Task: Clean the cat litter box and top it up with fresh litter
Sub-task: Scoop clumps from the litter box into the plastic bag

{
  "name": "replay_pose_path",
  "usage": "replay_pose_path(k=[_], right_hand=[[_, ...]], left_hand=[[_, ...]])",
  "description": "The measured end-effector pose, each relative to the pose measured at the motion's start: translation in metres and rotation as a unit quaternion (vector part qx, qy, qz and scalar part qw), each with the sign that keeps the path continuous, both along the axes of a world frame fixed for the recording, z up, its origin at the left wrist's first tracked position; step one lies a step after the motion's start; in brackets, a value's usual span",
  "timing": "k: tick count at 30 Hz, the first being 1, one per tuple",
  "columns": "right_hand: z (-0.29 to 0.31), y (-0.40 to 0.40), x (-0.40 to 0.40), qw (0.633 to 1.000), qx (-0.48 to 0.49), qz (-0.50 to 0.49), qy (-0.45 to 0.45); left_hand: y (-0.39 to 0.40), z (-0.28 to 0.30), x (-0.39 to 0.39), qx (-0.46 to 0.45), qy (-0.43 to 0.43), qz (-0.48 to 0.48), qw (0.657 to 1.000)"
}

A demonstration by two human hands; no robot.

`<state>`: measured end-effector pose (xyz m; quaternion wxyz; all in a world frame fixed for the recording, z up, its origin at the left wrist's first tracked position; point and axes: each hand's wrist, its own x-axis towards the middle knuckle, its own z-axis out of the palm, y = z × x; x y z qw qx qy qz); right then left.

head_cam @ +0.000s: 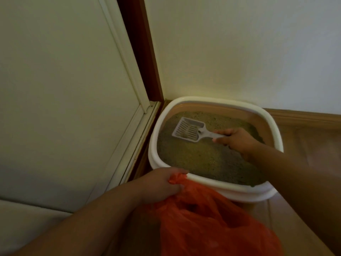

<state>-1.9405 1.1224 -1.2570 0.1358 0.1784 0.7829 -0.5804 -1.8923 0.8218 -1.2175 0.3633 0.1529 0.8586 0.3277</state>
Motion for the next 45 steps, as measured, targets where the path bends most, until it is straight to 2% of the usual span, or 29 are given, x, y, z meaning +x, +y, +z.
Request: replay_pose_path(k=[5,9,14,18,22,25,32,36,40,42,45], right_hand=[[0.021,0.030,0.024,0.999,0.046,-0.002,0.022],[0.032,0.049,0.043,0.997,0.068,0.020,0.026],[0.043,0.066,0.059,0.999,0.043,-0.002,0.029],[0.049,0.070,0.070,0.999,0.027,0.041,0.022],[0.048,0.070,0.071,0.999,0.016,-0.005,0.032],[0.047,0.070,0.072,0.999,0.020,0.003,0.028],[0.059,0.071,0.075,0.998,0.041,0.024,0.047],[0.073,0.072,0.073,0.994,0.050,0.084,0.041],[0.083,0.070,0.071,0.978,0.081,0.190,0.033],[0.090,0.064,0.071,0.956,0.121,0.268,0.026],[0.101,0.046,0.066,0.888,0.252,0.384,0.027]], left_hand=[[0.013,0.009,-0.008,0.007,0.029,-0.007,1.000],[0.021,0.018,-0.010,0.007,0.020,-0.035,0.999],[0.029,0.037,-0.014,-0.090,0.033,-0.143,0.985],[0.031,0.044,-0.014,-0.168,0.086,-0.216,0.958],[0.027,0.044,-0.013,-0.219,0.109,-0.260,0.934],[0.025,0.043,-0.011,-0.253,0.126,-0.270,0.920],[0.017,0.037,-0.006,-0.283,0.098,-0.285,0.911],[0.014,0.035,-0.007,-0.264,0.073,-0.283,0.919],[0.012,0.035,-0.009,-0.238,0.058,-0.260,0.934],[0.011,0.035,-0.009,-0.225,0.054,-0.248,0.941],[0.012,0.034,-0.009,-0.216,0.052,-0.241,0.945]])
